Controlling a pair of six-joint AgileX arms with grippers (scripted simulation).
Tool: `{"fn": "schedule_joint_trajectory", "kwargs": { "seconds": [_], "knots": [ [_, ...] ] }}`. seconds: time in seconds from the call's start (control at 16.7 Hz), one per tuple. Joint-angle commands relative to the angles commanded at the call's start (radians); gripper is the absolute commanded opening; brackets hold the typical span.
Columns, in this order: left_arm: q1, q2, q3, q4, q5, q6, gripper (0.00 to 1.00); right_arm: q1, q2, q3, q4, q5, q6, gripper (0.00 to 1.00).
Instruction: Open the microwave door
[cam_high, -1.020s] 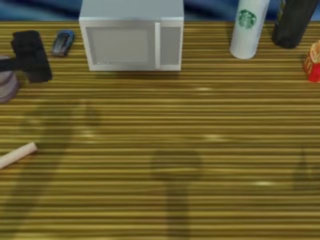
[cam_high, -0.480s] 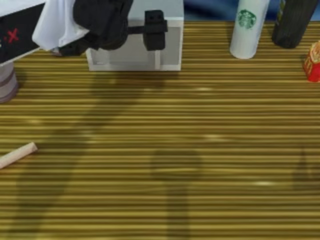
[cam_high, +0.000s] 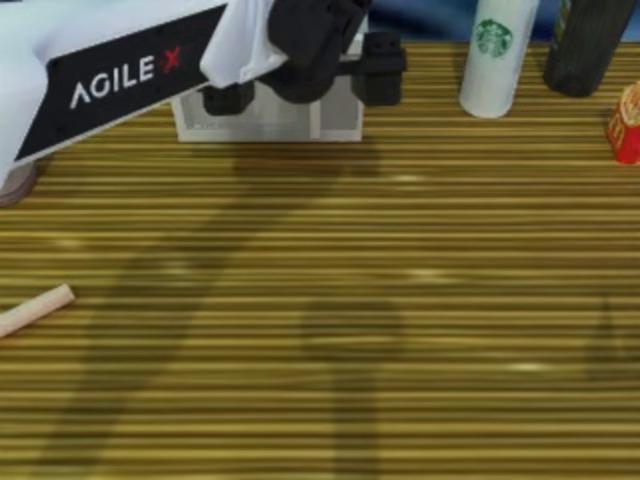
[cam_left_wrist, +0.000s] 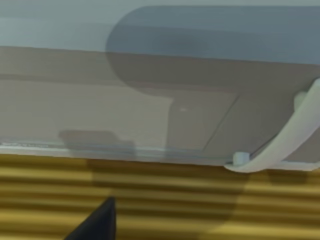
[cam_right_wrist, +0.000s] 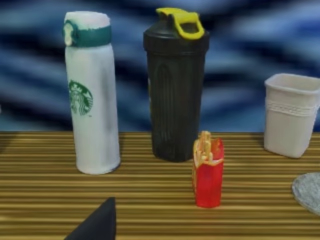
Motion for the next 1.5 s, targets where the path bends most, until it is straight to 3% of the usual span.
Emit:
{"fn": "schedule_joint_trajectory", "kwargs": {
  "seconds": [0.9, 1.5],
  "knots": [
    [0.062, 0.215, 0.101, 0.134, 0.040, 0.055, 1.00, 0.000, 0.000, 0.000, 0.000, 0.000, 0.000, 1.00],
    [0.062, 0.215, 0.101, 0.134, 0.040, 0.055, 0.25, 0.000, 0.000, 0.000, 0.000, 0.000, 0.000, 1.00]
  ]
}}
